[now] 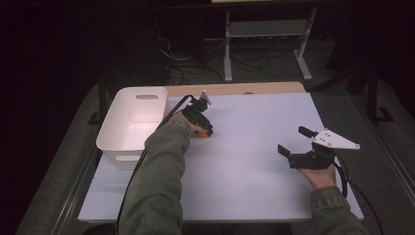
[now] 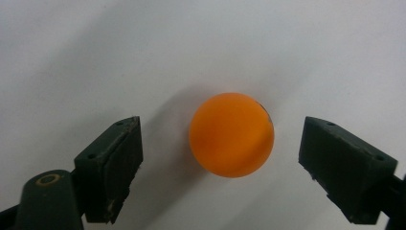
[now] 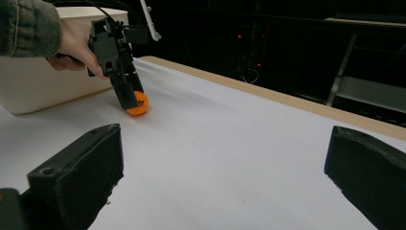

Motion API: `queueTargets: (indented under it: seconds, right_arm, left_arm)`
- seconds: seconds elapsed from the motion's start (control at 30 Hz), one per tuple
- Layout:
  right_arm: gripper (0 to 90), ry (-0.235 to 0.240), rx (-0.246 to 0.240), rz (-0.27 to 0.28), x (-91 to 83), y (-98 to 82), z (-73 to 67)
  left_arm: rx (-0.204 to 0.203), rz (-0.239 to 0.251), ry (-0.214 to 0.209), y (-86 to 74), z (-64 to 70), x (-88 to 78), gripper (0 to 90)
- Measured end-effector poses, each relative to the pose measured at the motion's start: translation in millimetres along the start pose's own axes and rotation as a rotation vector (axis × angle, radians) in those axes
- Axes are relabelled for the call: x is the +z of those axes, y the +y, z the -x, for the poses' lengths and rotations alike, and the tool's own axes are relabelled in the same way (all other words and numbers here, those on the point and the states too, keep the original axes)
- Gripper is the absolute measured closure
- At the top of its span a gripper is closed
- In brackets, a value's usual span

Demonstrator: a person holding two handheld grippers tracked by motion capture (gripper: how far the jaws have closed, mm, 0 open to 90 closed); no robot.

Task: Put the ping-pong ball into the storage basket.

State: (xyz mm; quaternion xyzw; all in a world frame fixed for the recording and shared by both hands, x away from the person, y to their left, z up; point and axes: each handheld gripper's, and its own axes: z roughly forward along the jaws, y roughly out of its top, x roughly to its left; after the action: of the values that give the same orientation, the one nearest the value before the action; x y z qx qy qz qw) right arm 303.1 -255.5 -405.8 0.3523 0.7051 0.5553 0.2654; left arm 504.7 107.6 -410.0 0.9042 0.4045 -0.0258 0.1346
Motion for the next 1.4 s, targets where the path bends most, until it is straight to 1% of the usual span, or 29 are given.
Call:
queueTargets:
  seconds: [0.23, 0.4, 0.47, 0.63, 0.7, 1.03, 1.1, 1.2, 1.4]
  right_arm:
    - [0.0, -0.003, 0.002, -0.005, 0.5, -0.2, 0.2]
    - [0.0, -0.004, 0.002, -0.005, 0.4, -0.2, 0.3]
    - [0.0, -0.005, 0.001, -0.006, 0.5, -0.2, 0.1]
    - [0.0, -0.005, -0.002, -0.012, 1.1, -0.4, -0.1]
    - [0.0, -0.005, -0.002, -0.012, 1.1, -0.4, -0.2]
    - [0.0, -0.009, 0.004, -0.013, 0.7, -0.2, 0.6]
    - [0.0, -0.008, 0.003, -0.013, 0.6, -0.2, 0.8]
    - [0.0, -0.004, 0.001, -0.014, 0.5, -0.3, 0.9]
    - [0.0, -0.005, 0.001, -0.013, 0.4, -0.2, 0.8]
  left_arm:
    - [0.017, -0.005, -0.003, -0.2, 0.8, 0.8, 20.7]
    - [0.023, -0.005, -0.012, -0.3, 1.3, 1.2, 27.0]
    - [0.035, -0.01, -0.006, -0.4, 1.9, 1.5, 28.5]
    - [0.044, -0.011, 0.005, -0.5, 2.9, 1.7, 34.6]
    - [0.049, -0.009, 0.021, -0.2, 3.1, 1.2, 37.6]
    - [0.071, -0.002, 0.009, 0.2, 4.3, 0.6, 44.9]
    - [0.073, 0.004, -0.002, -0.3, 4.5, 1.1, 46.7]
    - [0.082, -0.003, -0.004, -0.6, 5.2, 2.0, 49.5]
    - [0.082, 0.002, -0.006, -0.6, 5.7, 1.4, 50.1]
